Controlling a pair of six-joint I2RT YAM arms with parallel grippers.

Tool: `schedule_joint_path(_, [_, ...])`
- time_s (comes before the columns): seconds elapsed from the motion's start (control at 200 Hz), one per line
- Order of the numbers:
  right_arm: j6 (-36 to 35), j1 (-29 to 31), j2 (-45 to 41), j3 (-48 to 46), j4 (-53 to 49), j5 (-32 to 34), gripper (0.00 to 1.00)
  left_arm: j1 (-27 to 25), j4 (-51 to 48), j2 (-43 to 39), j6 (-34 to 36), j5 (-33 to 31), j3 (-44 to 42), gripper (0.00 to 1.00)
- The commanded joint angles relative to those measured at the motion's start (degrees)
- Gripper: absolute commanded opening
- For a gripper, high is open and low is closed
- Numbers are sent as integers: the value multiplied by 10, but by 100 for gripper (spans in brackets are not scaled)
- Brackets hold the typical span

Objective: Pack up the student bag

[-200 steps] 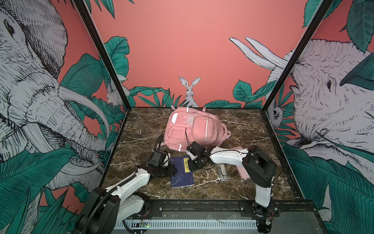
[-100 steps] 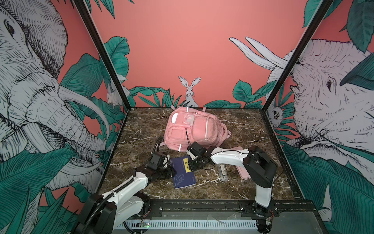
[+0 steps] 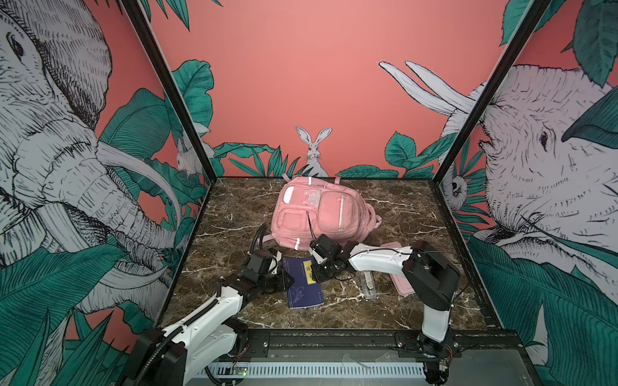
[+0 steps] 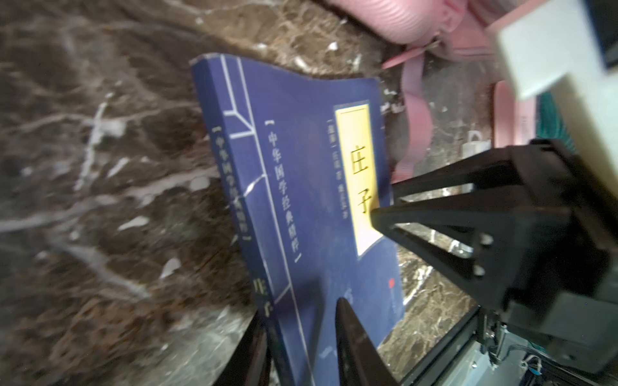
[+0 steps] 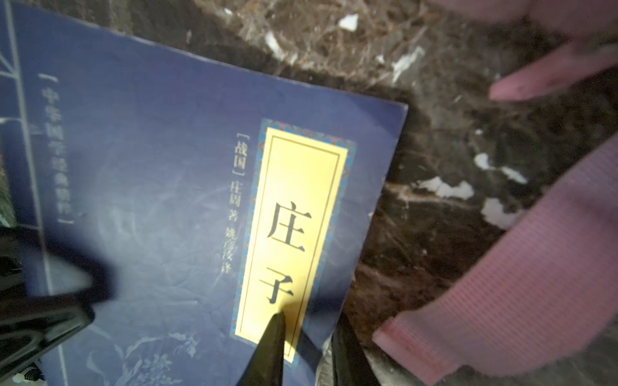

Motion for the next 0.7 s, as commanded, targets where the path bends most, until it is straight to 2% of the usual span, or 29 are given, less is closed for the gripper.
schedule_joint_path(0.0, [6, 11, 27, -31, 5, -1, 25, -9, 64, -6, -13, 43, 7, 33])
schedule_joint_path(0.245, [10, 10, 24, -37, 8, -1, 27, -9, 63, 14, -10, 44, 14, 31])
schedule_joint_path(0.415, [11, 10, 17, -37, 10, 2, 33, -9, 75, 36, -11, 49, 20, 26])
schedule_joint_path(0.485, [11, 11, 15, -40, 11, 2, 34, -9, 83, 43, -13, 53, 22, 21])
schedule_joint_path(0.605, [11, 9, 9, -41, 12, 3, 37, -9, 95, 54, -18, 62, 24, 5])
schedule_joint_path(0.695, [11, 7, -7, -47, 8, 10, 40, -9, 93, 55, -15, 65, 29, 0])
